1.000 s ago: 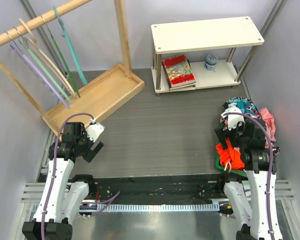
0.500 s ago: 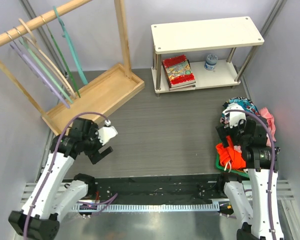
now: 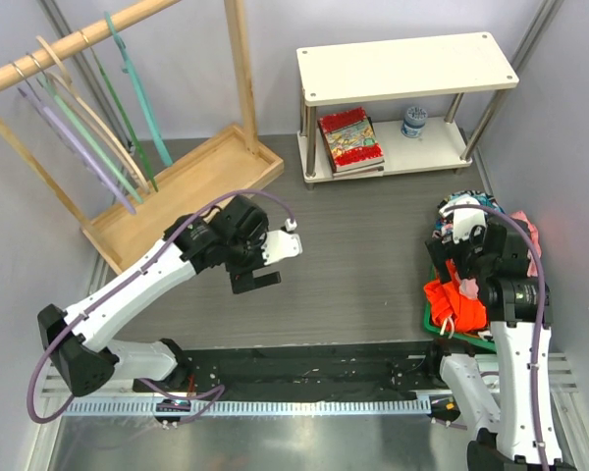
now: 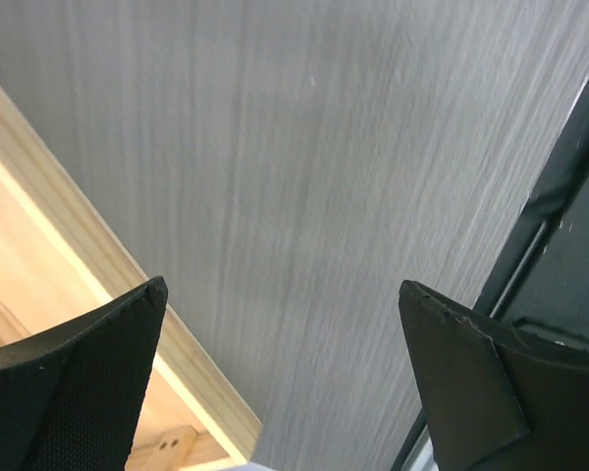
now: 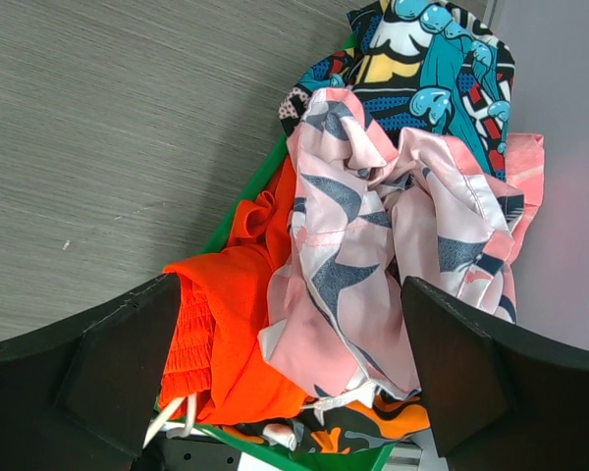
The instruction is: Place the shorts on the hanger
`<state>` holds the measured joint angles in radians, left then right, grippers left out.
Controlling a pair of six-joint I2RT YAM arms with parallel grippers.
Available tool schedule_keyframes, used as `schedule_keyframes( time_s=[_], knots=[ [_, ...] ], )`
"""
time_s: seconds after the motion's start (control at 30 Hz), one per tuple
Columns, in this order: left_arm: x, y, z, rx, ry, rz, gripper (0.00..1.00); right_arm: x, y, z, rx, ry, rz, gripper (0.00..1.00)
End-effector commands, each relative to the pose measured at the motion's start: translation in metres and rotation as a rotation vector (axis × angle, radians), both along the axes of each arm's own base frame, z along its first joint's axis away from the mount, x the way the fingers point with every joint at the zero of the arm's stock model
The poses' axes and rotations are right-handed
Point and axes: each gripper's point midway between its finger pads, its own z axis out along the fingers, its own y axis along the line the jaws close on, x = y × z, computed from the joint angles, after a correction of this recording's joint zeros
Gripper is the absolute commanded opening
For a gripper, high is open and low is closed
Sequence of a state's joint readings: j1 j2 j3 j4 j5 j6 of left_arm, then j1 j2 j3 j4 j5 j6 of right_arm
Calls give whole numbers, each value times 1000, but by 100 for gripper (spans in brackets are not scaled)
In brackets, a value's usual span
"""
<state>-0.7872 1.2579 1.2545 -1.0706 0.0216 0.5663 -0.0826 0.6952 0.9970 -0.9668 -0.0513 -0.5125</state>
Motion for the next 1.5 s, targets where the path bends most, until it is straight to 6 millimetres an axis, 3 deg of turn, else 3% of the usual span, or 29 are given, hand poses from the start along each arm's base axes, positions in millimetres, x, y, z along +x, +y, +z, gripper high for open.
schedule_keyframes(
  time_s=[0.0, 0.13, 0.23, 0.47, 0.57, 0.87, 0.97, 1.13, 1.23, 1.3, 1.37, 1.4, 1.43, 1.47],
  knots=[
    [7, -22, 33, -107, -8, 40, 100, 7, 4, 19, 27, -44, 9, 100],
    [10, -23, 45, -160, -40, 90, 100, 12, 10, 22, 51, -34, 36, 100],
    [11, -19, 66, -227, -58, 137, 100, 21, 14, 24, 78, -12, 41, 100],
    [19, -29, 158, -469, -144, 180, 100, 44, -5, 42, 27, 57, -39, 100],
    [20, -35, 177, -522, -152, 185, 100, 44, -14, 46, 5, 100, -72, 100],
    [24, -39, 178, -534, -152, 193, 100, 20, -48, 3, -19, 345, -114, 100],
    [24, -40, 175, -535, -153, 185, 100, 11, -72, -16, -24, 422, -168, 100],
    [24, -38, 165, -513, -147, 178, 100, 14, -104, -46, -22, 465, -248, 100],
    [22, -37, 162, -507, -149, 171, 100, 20, -107, -65, -4, 489, -267, 99],
    [22, -37, 162, -510, -150, 176, 100, 19, -113, -75, -18, 527, -288, 94],
    [23, -37, 159, -517, -142, 196, 100, 20, -115, -76, -18, 534, -293, 77],
    [21, -38, 158, -521, -131, 199, 100, 21, -115, -76, -16, 534, -294, 66],
    [19, -37, 155, -522, -120, 204, 100, 24, -115, -70, -14, 519, -298, 39],
    [18, -37, 154, -526, -115, 207, 99, 25, -116, -65, -13, 508, -304, 29]
  ],
)
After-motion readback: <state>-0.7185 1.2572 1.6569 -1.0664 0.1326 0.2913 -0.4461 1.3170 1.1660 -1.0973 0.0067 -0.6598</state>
